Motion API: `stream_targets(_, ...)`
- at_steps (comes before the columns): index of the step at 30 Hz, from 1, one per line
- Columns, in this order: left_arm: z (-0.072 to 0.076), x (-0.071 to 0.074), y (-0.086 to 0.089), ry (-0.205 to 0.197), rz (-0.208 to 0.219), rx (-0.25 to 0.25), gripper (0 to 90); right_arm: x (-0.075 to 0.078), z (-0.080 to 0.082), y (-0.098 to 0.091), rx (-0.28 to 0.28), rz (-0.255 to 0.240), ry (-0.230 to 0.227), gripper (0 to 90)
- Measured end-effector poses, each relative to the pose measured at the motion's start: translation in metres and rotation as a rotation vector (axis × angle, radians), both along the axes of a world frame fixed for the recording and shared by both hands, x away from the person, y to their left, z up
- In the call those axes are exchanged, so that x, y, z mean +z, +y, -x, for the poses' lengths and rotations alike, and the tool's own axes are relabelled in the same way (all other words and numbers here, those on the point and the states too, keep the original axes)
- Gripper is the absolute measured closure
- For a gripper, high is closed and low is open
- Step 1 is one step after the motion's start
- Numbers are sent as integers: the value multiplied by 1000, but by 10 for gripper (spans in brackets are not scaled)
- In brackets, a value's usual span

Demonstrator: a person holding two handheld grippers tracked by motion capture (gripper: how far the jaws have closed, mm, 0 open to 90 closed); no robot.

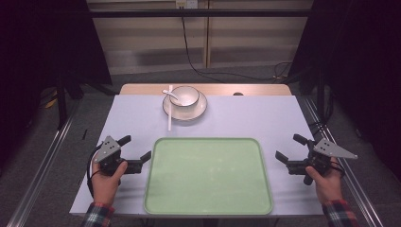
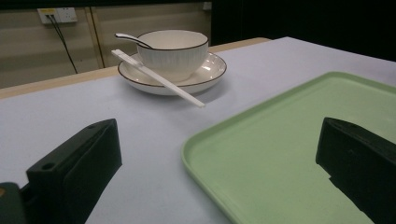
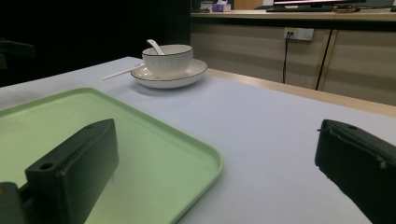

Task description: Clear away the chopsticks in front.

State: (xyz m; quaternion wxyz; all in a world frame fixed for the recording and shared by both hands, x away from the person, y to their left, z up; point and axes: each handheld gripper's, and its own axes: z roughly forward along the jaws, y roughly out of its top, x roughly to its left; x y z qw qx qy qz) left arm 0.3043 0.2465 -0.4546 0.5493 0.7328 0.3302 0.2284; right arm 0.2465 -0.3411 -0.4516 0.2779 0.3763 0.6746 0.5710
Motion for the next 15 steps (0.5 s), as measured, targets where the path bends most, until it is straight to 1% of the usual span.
stream_targets(3,-1,0,-2,8,4,-13,1,0,0,0,2,-4,4,0)
stream_targets(5,-4,-1,-4,14,0,-10,0,-1,1,0,-3,4,20,0)
stream_targets(6,-4,-1,-5,19,0,-6,0,-2,1,0,-1,14,14,0)
stream_targets(7,-4,-1,-5,19,0,-6,1,-2,1,0,-1,14,14,0)
stream_targets(8,-6,-1,-7,19,-1,-5,1,-1,1,1,0,-2,17,0)
stream_targets(10,-7,0,-7,20,-10,-3,1,-1,2,0,-5,-3,14,0)
stream_targets(11,-9,0,-8,21,-1,-1,0,-1,2,0,-3,-3,18,0)
stream_targets(12,-12,2,-9,23,5,0,0,-2,2,0,1,8,12,0)
stream_targets(13,-14,3,-9,28,4,-1,0,-2,2,0,1,4,15,0)
stream_targets(14,-17,3,-10,43,12,-16,1,-1,3,0,-2,-4,16,0)
stream_targets(15,-17,3,-10,43,12,-16,0,-2,3,0,5,3,14,0)
